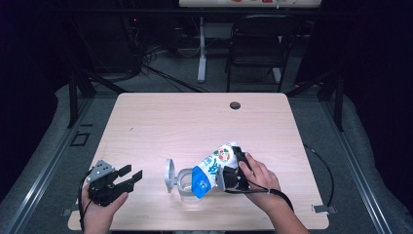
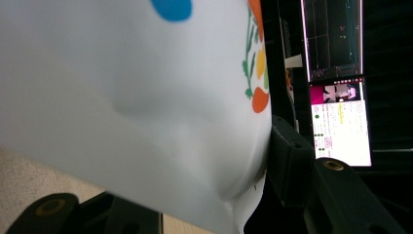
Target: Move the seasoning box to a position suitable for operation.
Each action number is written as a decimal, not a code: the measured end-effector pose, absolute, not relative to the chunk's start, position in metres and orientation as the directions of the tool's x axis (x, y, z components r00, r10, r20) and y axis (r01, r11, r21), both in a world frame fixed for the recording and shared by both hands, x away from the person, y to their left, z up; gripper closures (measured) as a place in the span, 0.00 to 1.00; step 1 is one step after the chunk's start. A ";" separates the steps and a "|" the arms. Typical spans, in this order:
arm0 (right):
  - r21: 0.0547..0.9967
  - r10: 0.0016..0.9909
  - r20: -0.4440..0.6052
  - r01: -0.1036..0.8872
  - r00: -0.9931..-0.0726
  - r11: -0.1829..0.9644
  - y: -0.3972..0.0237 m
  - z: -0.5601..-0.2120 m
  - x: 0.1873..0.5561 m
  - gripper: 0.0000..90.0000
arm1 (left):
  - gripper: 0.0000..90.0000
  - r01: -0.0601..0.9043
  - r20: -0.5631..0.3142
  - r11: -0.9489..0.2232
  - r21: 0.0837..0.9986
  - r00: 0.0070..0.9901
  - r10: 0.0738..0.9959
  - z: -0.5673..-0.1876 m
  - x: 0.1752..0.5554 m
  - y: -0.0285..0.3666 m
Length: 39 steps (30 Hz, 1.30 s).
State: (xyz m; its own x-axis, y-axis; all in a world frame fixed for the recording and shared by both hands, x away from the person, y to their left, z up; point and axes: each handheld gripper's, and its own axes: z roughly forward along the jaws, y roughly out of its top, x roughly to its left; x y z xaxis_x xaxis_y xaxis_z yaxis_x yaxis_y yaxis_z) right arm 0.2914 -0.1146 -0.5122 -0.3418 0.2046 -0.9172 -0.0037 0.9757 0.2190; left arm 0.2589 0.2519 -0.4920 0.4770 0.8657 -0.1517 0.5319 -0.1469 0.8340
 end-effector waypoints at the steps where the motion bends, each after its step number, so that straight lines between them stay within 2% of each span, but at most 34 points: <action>1: 0.219 0.204 -0.918 -0.005 -0.340 0.976 -0.114 -0.512 0.291 0.62 | 0.55 0.533 -0.152 -0.147 0.834 0.477 0.866 -0.492 0.259 0.252; 18: 0.208 0.189 -0.925 -0.025 -0.331 0.978 -0.112 -0.511 0.292 0.62 | 0.55 0.532 -0.152 -0.147 0.834 0.478 0.865 -0.491 0.259 0.252; 29: 0.187 0.166 -0.934 -0.035 -0.317 0.982 -0.111 -0.509 0.291 0.63 | 0.55 0.529 -0.153 -0.144 0.836 0.476 0.866 -0.491 0.259 0.252; 30: 0.163 0.147 -0.940 -0.027 -0.309 0.986 -0.110 -0.507 0.291 0.63 | 0.55 0.529 -0.151 -0.146 0.836 0.477 0.866 -0.491 0.259 0.253; 33: 0.182 0.161 -0.936 -0.038 -0.312 0.983 -0.109 -0.508 0.291 0.63 | 0.55 0.527 -0.150 -0.145 0.837 0.477 0.866 -0.491 0.259 0.253; 34: 0.152 0.136 -0.942 -0.030 -0.307 0.988 -0.108 -0.506 0.290 0.63 | 0.55 0.527 -0.150 -0.145 0.837 0.477 0.866 -0.491 0.259 0.253; 38: 0.170 0.148 -0.939 -0.046 -0.309 0.984 -0.107 -0.507 0.291 0.63 | 0.55 0.526 -0.150 -0.144 0.839 0.476 0.866 -0.491 0.259 0.252; 39: 0.148 0.129 -0.943 -0.040 -0.307 0.988 -0.107 -0.505 0.291 0.63 | 0.55 0.526 -0.150 -0.145 0.838 0.478 0.866 -0.491 0.259 0.253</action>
